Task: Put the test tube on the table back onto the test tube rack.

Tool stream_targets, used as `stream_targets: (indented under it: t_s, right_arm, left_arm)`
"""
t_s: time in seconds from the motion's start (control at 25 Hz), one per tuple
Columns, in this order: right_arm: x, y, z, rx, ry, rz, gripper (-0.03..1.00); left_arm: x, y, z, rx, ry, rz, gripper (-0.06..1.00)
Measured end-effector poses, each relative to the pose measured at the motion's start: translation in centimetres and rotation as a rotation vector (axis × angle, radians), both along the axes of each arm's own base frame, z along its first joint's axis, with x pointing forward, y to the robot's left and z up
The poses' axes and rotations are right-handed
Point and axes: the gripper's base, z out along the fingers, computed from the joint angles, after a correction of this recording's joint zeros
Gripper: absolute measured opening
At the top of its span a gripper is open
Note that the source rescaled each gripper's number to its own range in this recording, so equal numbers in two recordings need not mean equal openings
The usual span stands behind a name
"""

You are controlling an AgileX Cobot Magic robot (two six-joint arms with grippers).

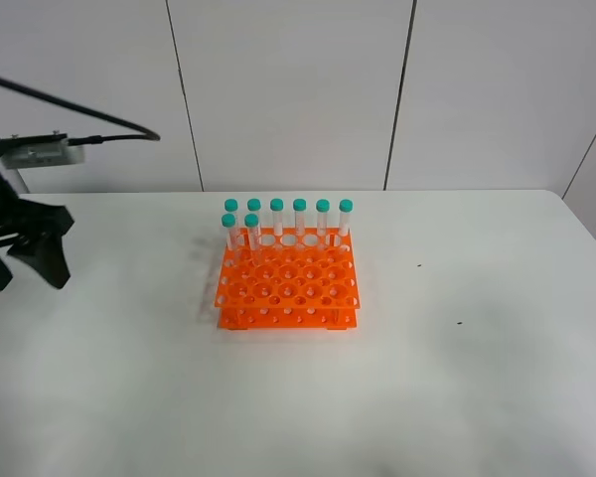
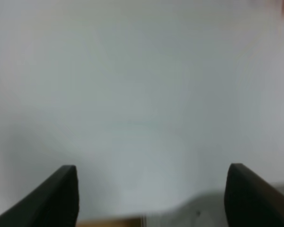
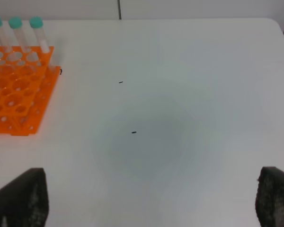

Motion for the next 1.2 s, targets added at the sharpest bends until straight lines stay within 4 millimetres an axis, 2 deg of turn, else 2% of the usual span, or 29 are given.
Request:
stream_targets:
  t_s: [0.28, 0.4, 0.56, 0.64, 0.84, 1.2]
  right_arm:
    - [0.0, 0.0, 0.0, 0.0, 0.0, 0.0, 1.0]
    - [0.0, 0.0, 0.0, 0.0, 0.0, 0.0, 1.0]
    - [0.0, 0.0, 0.0, 0.0, 0.0, 0.0, 1.0]
    - [0.0, 0.0, 0.0, 0.0, 0.0, 0.0, 1.0]
    - [0.0, 0.0, 0.0, 0.0, 0.0, 0.0, 1.0]
    - [0.0, 0.0, 0.0, 0.0, 0.0, 0.0, 1.0]
  left_arm:
    - [-11.4, 0.5, -0.3, -0.001, -0.081, -0.01, 1.0]
    - [-15.2, 0.6, -0.9, -0.003, -0.184, -0.008, 1.0]
    - [-19.0, 0.8, -2.1, -0.008, -0.369, -0.001, 1.0]
    - [-20.5, 0.9, -2.6, -0.009, -0.438, -0.001, 1.0]
    - [-23.1, 1.0, -2.0, -0.009, -0.637, 0.001, 1.0]
    - [-25.5, 1.1, -1.7, -0.015, -0.804, 0.003, 1.0]
